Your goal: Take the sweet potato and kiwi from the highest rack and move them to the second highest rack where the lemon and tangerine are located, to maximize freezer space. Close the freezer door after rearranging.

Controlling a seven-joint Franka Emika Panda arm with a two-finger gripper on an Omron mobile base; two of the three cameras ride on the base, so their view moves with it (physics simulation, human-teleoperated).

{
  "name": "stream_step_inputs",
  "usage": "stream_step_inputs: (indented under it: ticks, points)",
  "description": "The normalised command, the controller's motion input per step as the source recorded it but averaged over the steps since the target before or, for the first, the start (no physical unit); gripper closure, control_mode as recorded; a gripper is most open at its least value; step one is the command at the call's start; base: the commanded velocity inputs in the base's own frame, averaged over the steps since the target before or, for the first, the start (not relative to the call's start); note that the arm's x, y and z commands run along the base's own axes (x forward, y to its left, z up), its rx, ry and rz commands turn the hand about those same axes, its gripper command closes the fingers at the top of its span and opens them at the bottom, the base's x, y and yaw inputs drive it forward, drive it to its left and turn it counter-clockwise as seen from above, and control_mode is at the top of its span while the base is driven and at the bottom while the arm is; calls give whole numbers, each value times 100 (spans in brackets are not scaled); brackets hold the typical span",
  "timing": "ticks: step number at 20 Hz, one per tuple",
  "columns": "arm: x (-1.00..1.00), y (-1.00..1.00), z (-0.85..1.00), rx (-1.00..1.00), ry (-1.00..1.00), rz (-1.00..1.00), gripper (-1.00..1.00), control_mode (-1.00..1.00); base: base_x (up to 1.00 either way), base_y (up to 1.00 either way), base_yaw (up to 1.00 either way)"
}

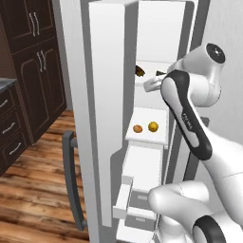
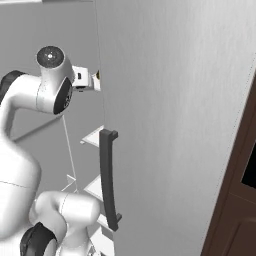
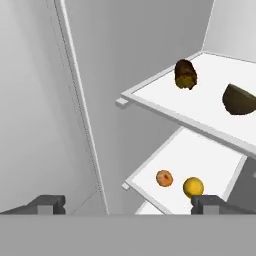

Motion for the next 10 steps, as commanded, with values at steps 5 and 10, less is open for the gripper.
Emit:
stream_step_inputs:
  ticks: [5,10]
  points:
    - [61,-1,24,-24,1,3,-100,-100,0,0,0]
    - [50,-19,7,-18,0,17,-100,-100,0,0,0]
